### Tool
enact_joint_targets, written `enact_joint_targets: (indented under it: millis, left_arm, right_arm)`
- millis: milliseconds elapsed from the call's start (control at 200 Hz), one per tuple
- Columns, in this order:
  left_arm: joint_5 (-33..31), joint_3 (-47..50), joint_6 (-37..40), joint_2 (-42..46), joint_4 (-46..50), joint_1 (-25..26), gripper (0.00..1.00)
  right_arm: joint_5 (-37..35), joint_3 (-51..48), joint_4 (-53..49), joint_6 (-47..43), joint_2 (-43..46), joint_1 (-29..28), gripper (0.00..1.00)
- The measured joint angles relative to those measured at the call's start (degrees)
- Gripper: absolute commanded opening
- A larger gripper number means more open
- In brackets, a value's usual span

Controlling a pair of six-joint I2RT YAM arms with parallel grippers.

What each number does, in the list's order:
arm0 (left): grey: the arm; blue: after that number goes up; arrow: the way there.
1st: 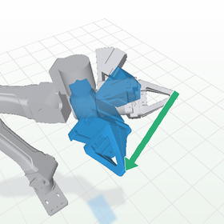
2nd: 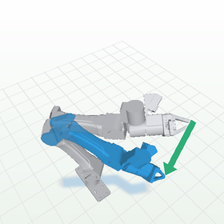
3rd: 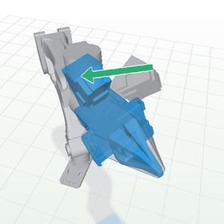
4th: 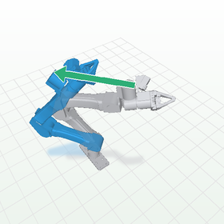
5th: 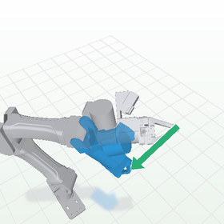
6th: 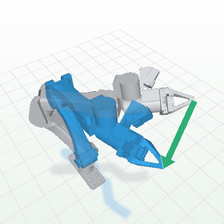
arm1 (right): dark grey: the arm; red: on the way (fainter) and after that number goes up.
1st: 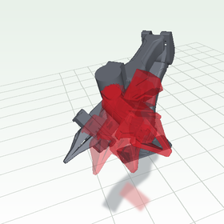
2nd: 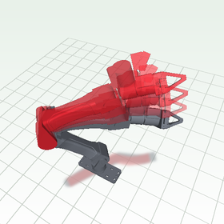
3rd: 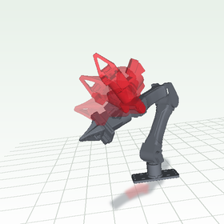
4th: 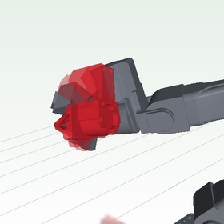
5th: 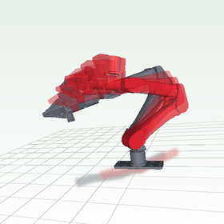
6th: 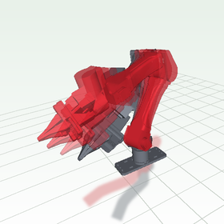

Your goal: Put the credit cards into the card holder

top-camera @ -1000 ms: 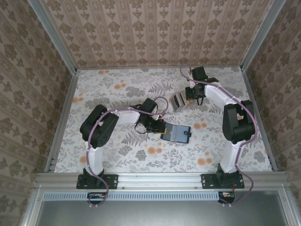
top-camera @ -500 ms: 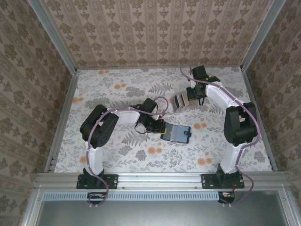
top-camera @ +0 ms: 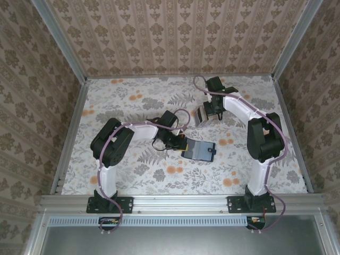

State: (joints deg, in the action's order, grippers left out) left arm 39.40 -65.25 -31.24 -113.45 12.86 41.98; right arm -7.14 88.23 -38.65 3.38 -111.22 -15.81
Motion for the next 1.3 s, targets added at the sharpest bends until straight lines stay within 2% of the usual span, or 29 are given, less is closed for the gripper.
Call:
enact_joint_targets:
  millis: [245, 365, 480, 625, 920, 1045, 1295]
  left_arm:
    - [0.0, 0.0, 0.0, 0.0, 0.0, 0.0, 0.00]
    - [0.0, 0.0, 0.0, 0.0, 0.0, 0.0, 0.00]
    - [0.0, 0.0, 0.0, 0.0, 0.0, 0.0, 0.00]
    - [0.0, 0.0, 0.0, 0.0, 0.0, 0.0, 0.00]
    - [0.0, 0.0, 0.0, 0.0, 0.0, 0.0, 0.00]
    - [-0.2, 0.0, 0.0, 0.0, 0.0, 0.0, 0.00]
    - [-0.2, 0.7, 0.0, 0.2, -0.9, 0.0, 0.00]
  right_arm:
    - [-0.5, 2.5, -2.4, 1.5, -1.4, 0.0, 0.10]
    - [-1.1, 3.1, -3.1, 1.8, -1.9, 0.0, 0.12]
    - [-1.7, 3.9, -4.0, 2.2, -2.3, 0.0, 0.09]
    - [-2.7, 4.7, -5.1, 2.8, -2.5, 0.0, 0.00]
    - [-3.6, 4.7, -5.3, 3.5, -2.3, 0.2, 0.00]
    - [-2.3, 1.7, -4.7, 5.1, 1.3, 1.2, 0.00]
    - [2.4, -3.4, -3.6, 7.8, 16.3, 4.0, 0.00]
